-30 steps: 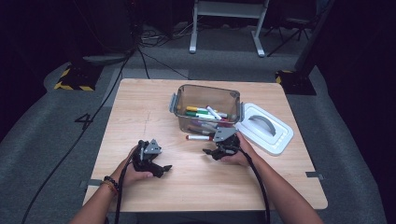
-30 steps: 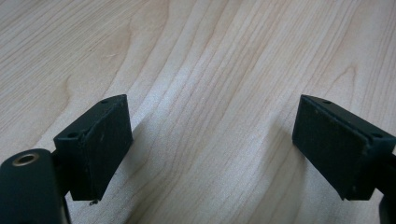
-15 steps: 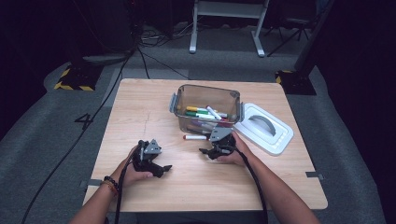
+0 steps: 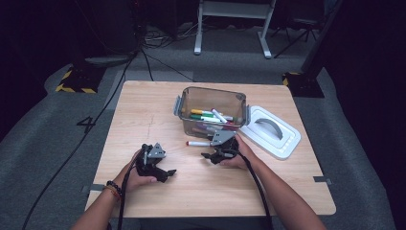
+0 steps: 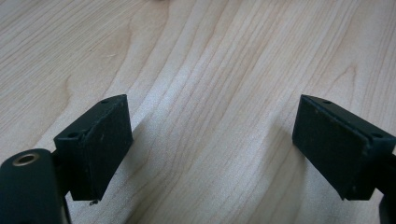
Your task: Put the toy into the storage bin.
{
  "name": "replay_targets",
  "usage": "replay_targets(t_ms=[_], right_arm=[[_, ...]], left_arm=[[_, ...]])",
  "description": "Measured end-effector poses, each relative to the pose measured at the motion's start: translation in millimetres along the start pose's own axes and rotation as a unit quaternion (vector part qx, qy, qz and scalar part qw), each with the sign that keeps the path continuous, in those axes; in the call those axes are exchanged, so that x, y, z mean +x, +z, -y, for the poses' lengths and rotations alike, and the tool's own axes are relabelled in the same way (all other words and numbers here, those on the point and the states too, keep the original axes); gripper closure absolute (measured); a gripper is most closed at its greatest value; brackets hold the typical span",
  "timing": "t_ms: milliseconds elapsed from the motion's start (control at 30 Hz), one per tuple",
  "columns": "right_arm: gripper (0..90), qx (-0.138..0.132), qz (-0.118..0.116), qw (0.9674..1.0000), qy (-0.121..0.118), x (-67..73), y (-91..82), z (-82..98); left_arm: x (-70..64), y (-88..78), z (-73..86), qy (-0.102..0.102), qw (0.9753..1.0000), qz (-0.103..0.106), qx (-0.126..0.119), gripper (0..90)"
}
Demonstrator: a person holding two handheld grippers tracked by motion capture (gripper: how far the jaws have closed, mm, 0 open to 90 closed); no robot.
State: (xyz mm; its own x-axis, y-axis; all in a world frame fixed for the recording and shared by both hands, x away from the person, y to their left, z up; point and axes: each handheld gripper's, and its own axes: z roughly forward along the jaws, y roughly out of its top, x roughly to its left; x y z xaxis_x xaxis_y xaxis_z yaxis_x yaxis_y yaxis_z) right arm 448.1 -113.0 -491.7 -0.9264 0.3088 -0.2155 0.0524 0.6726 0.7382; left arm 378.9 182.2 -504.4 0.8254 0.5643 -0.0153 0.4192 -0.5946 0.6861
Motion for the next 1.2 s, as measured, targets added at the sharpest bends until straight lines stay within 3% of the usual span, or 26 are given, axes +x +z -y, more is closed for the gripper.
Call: replay_targets(t_ms=[233,367,533,733,933,1200], right_arm=[[33.6,0.010,-0.025,0.9992,0.031,-4.2,6.8,6.1],[43.0,0.015,-0.053,0.9969,0.057,-8.3,2.6,10.4],[53.6,0.019,-0.088,0.9936,0.068,-8.7,-2.8,14.0],[73.3,0.029,-0.096,0.9933,0.056,-3.3,-7.4,12.2],[74.5,0.036,-0.088,0.9947,0.040,3.5,-10.3,9.1],[74.6,0.004,-0.078,0.9965,0.029,3.9,-32.8,-2.0]], left_arm=[[-0.1,0.0,0.1,0.000,1.0000,0.000,0.000,12.4],[-0.3,-0.1,0.1,0.000,1.0000,0.000,0.000,12.4],[-0.2,-0.2,0.1,0.000,1.0000,0.000,0.000,12.4],[-0.3,-0.1,0.2,0.000,1.0000,0.000,0.000,12.4],[-0.1,-0.2,0.1,0.000,1.0000,0.000,0.000,12.4],[-0.1,-0.2,0.1,0.000,1.0000,0.000,0.000,12.4]])
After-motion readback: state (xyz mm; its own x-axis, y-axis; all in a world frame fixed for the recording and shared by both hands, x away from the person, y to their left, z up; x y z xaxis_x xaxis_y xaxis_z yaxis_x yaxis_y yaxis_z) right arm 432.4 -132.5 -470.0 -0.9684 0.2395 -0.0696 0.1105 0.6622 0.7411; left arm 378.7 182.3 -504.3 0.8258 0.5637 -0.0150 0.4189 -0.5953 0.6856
